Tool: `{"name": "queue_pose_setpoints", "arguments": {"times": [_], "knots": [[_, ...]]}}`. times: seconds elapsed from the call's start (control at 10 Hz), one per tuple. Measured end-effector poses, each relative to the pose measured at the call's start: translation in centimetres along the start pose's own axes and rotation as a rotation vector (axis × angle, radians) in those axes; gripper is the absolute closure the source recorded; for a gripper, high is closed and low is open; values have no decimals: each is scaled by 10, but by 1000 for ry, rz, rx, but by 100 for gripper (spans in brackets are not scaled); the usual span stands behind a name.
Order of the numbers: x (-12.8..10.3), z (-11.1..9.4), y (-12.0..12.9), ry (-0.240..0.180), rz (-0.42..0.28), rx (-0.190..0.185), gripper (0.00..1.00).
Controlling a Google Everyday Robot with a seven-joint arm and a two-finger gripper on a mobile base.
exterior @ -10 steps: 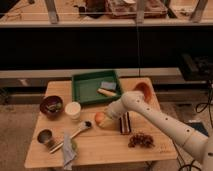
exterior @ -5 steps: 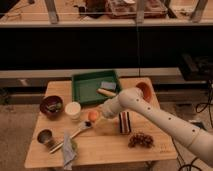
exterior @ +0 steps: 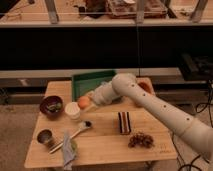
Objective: Place apple in paper cup
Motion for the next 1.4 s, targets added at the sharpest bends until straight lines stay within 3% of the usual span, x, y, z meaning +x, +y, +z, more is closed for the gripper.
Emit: {"name": "queue_pose_setpoints", "arguments": {"times": [0.1, 0.3, 0.5, 0.9, 1.4], "knots": [[11, 14, 7, 2, -4, 30, 87], [9, 33, 6, -10, -6, 64, 87], [12, 65, -3, -30, -15, 111, 87], [10, 77, -6, -36, -8, 148, 83], [15, 83, -7, -30, -8, 157, 32]]}}
